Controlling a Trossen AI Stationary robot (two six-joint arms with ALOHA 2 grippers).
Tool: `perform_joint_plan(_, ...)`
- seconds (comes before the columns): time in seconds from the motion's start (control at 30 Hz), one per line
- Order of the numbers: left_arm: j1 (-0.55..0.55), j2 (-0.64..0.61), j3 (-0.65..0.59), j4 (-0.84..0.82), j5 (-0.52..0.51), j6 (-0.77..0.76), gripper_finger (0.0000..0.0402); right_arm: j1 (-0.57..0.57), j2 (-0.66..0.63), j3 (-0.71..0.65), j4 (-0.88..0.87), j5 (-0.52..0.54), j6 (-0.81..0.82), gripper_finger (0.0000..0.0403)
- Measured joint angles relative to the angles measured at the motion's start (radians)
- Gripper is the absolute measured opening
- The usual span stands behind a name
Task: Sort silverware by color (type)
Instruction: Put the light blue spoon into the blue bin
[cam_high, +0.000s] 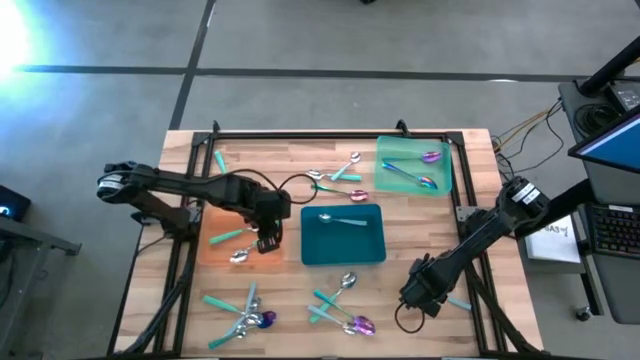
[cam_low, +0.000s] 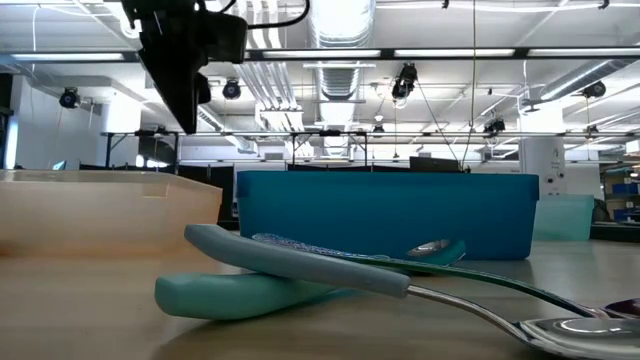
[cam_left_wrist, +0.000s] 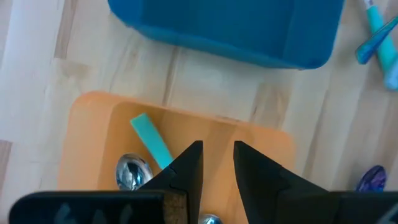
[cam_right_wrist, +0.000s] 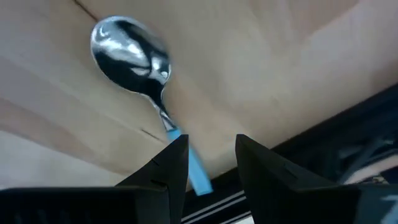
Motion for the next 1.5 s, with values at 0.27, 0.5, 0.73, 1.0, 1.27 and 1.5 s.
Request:
perform_joint_plan(0.27,-0.02,0.0,0.013,0.007,0.0,0.0,0.0073,0.0,-0.016,-0.032,0.115,-0.031,-0.008,0.0123)
perform_joint_plan(0.5,-0.02,0.0,0.013,0.04,-0.002,-0.001,0.0073,0.0,-0.017,-0.09,0.171,-0.031,-0.012,0.0123)
perform_joint_plan(0.73,-0.02,0.0,0.013,0.062,-0.005,-0.001,0.0073,-0.002,-0.021,-0.131,0.25,-0.039,-0.014,0.0112)
perform_joint_plan(1.0,-0.022,0.009,-0.014,0.285,-0.011,0.015,0.0073,-0.002,-0.02,-0.13,0.268,-0.039,-0.028,0.0021)
perform_joint_plan(1.27,-0.026,0.086,-0.021,0.399,-0.011,0.067,0.0073,-0.002,-0.062,-0.128,0.265,-0.017,-0.042,0.0015)
perform_joint_plan(1.5,-0.048,0.159,-0.021,0.563,-0.01,0.206,0.0073,-0.019,-0.189,-0.092,0.266,0.181,-0.043,0.0014)
